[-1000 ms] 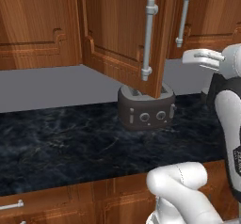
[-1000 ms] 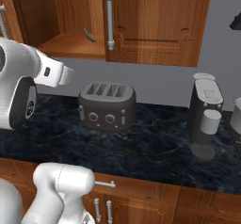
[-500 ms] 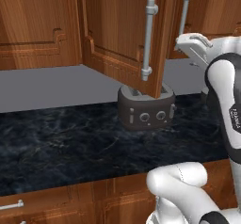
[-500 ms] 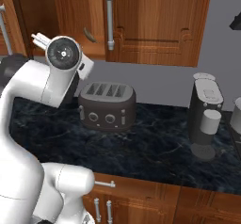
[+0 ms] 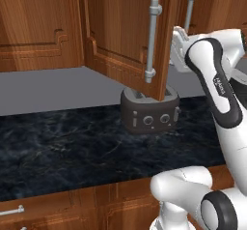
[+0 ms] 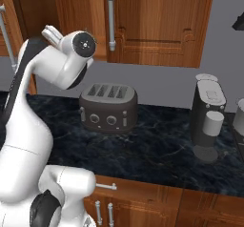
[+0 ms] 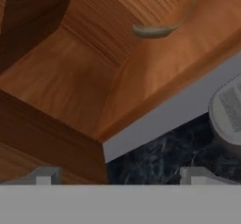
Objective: Open the cabinet and move the ladle to the pot. Then close the cabinet.
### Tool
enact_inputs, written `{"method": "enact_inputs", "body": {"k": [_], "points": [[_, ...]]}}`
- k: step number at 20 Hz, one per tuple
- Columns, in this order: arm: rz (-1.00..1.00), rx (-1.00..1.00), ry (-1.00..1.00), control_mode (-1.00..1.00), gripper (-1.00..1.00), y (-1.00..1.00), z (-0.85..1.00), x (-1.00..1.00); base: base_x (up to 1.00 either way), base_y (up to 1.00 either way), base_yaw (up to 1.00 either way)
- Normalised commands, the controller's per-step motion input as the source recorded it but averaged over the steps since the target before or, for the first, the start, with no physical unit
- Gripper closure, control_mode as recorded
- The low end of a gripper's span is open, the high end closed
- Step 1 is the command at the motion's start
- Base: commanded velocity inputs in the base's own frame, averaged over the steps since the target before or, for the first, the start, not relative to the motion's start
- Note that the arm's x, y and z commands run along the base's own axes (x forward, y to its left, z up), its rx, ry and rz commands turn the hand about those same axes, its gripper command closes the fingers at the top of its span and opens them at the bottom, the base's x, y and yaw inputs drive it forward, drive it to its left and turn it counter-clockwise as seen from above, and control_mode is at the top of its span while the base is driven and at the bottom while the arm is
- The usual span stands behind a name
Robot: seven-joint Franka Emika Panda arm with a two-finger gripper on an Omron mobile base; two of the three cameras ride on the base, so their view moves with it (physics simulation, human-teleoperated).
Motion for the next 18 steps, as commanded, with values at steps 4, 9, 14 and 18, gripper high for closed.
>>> {"method": "enact_inputs", "body": {"k": [4,9,14,18], "points": [[0.10,0.12,0.13,-1.00,-1.00,0.64,0.00,0.41,0.00,0.00,0.00],[0.10,0.07,0.06,-1.00,-1.00,0.68,0.00,-0.03,0.00,0.00,0.00],[0.09,0.01,0.00,-1.00,-1.00,0.73,0.00,-0.56,0.00,0.00,0.00],[0.10,0.00,0.00,-1.00,-1.00,0.80,0.00,-0.56,0.00,0.00,0.00]]}}
